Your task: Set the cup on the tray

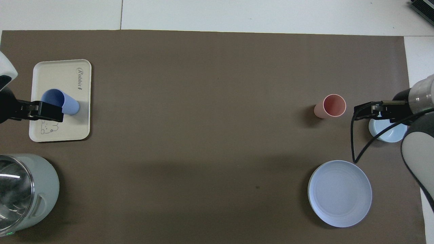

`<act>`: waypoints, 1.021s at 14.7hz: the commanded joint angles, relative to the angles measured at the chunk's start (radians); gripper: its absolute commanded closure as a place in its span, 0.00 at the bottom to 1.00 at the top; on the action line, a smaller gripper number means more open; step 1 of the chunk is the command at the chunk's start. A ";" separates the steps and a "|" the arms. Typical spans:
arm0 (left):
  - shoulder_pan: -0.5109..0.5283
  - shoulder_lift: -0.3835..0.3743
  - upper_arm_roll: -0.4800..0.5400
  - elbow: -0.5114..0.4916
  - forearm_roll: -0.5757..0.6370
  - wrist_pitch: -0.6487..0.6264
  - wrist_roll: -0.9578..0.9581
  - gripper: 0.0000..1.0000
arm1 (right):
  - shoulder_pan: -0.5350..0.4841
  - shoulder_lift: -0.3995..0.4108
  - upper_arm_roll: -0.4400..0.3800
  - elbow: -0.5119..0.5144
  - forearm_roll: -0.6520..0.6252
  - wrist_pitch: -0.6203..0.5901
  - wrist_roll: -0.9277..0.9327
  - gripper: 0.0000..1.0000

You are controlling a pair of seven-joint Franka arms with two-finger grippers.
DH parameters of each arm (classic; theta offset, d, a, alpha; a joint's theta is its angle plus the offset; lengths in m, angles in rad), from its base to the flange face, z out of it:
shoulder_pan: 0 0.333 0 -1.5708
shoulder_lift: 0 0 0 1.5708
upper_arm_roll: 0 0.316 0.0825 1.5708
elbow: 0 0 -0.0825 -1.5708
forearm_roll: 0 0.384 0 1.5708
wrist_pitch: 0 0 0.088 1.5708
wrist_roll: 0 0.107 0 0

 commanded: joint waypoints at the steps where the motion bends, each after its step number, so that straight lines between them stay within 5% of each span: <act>1: -0.011 0.001 0.001 0.003 0.002 -0.015 0.012 0.00 | -0.010 0.023 -0.007 0.110 0.020 -0.093 -0.001 0.01; 11: 0.032 -0.002 0.008 -0.006 0.002 -0.028 0.004 0.00 | -0.013 0.113 -0.004 0.299 0.005 -0.261 0.022 0.00; 15: 0.030 -0.002 0.007 -0.006 0.002 -0.028 0.004 0.00 | 0.007 0.104 -0.002 0.283 0.012 -0.255 0.018 0.00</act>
